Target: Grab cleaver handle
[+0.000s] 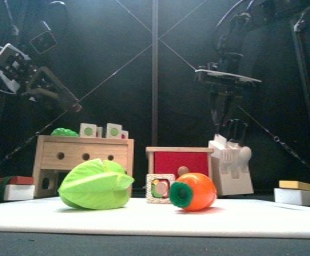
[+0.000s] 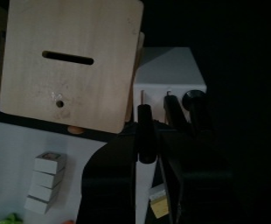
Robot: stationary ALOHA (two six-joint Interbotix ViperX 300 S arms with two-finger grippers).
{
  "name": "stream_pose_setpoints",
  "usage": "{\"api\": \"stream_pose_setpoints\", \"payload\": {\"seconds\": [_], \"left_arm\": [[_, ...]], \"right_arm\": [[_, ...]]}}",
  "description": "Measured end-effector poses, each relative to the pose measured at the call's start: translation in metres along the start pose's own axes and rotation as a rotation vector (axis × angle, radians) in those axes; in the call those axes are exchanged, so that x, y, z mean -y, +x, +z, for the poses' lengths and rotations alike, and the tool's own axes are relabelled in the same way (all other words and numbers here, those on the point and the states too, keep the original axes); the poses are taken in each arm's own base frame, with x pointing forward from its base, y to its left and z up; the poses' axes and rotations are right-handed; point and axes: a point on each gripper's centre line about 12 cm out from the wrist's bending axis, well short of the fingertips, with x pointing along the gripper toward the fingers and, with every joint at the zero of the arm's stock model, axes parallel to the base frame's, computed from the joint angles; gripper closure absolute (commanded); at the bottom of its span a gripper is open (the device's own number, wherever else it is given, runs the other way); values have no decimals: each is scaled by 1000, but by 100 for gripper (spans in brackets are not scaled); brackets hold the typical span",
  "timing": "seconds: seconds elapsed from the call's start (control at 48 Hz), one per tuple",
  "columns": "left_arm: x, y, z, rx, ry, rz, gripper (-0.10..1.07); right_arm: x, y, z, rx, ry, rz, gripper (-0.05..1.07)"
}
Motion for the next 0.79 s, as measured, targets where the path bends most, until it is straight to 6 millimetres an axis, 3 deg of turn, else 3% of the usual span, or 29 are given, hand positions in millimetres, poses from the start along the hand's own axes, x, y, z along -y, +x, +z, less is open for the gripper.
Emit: {"api": "stream_pose_setpoints", "payload": {"seconds": [0.333, 0.792], "left_arm": [[0, 0, 0, -2, 0, 0, 24], [0, 0, -1, -5, 0, 0, 24]], "right_arm": [[1, -10, 0, 3, 0, 2, 52], [10, -38, 3, 25, 19, 57, 52]]}}
